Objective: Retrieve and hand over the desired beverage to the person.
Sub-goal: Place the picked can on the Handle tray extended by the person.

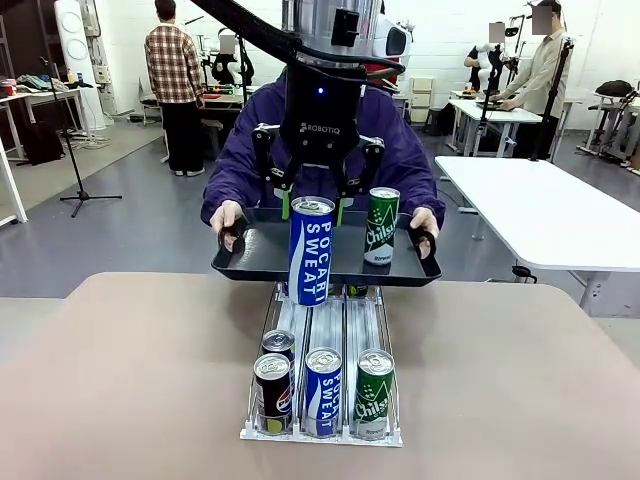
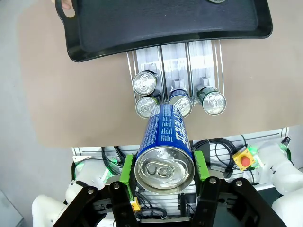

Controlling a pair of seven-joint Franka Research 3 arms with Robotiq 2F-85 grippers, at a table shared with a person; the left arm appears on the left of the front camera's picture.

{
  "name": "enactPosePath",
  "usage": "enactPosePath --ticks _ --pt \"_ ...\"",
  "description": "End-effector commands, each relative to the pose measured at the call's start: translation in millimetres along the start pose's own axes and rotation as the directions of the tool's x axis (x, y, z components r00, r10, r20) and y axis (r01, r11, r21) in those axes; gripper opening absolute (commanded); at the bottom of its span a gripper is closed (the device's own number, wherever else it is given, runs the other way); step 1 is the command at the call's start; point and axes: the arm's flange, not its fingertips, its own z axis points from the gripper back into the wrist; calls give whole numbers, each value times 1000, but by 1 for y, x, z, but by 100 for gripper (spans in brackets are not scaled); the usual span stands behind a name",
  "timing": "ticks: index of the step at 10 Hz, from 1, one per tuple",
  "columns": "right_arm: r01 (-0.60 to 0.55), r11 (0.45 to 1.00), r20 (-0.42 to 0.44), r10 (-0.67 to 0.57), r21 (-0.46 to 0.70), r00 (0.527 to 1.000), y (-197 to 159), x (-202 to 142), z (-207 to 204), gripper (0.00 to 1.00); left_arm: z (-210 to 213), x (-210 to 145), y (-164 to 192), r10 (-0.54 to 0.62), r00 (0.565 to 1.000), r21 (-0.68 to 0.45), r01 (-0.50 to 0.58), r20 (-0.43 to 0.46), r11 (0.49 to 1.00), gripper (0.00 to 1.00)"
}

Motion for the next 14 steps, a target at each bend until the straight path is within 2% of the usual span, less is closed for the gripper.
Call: enactPosePath --ticks 1,3,4,5,7,9,12,14 --pt "-10 1000 -9 10 4 1000 -2 1 -1 100 2 -3 2 10 1000 2 -10 9 1000 0" --pt "-10 1000 -9 10 4 1000 -2 1 -1 100 2 -3 2 10 1000 2 -10 9 1000 0" --pt "-10 1000 -9 10 4 1000 -2 1 -1 100 0 0 0 0 1000 0 0 0 1000 58" --pt "-10 1000 -9 10 4 1000 -2 1 -1 100 3 13 9 -29 999 -28 30 39 999 58" --pt "-10 1000 -9 10 4 1000 -2 1 -1 100 17 60 42 -38 998 -76 42 58 996 58" --pt "-10 1000 -9 10 4 1000 -2 1 -1 100 28 103 75 0 999 -118 5 38 993 58" --pt "-10 1000 -9 10 4 1000 -2 1 -1 100 22 172 121 -2 1000 -102 1 -11 995 58" --pt "-10 1000 -9 10 4 1000 -2 1 -1 100 15 196 135 11 998 -135 -20 -68 991 58"
